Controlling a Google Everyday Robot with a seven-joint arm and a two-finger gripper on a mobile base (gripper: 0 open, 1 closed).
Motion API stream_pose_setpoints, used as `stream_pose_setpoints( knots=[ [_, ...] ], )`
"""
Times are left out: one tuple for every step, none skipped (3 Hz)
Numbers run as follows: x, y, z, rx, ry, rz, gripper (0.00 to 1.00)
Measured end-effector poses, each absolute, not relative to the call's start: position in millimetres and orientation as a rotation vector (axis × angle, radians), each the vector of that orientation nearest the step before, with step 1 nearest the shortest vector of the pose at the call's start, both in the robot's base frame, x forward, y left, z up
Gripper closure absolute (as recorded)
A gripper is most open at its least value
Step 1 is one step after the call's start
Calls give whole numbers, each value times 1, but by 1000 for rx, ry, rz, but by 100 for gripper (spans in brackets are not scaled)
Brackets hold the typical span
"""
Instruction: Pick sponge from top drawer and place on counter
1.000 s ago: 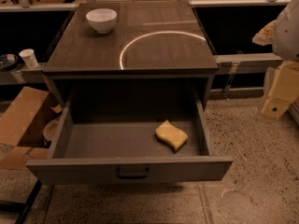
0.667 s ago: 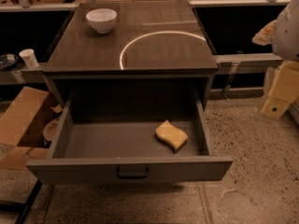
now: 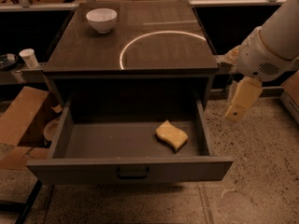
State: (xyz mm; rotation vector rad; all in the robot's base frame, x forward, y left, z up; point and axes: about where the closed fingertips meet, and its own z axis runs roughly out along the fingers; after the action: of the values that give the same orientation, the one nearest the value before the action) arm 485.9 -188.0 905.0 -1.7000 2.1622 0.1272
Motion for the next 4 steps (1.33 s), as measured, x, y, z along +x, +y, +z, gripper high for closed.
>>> stream_pose_setpoints(
  knots=[
    [510,-165,860,-1681,2120,243,0],
    [525,-139,813,-1672,2103,360,0],
    [535,-116,753,-1650,2145,491,0],
    [538,-114,749,-1658,2137,488,0]
  ],
)
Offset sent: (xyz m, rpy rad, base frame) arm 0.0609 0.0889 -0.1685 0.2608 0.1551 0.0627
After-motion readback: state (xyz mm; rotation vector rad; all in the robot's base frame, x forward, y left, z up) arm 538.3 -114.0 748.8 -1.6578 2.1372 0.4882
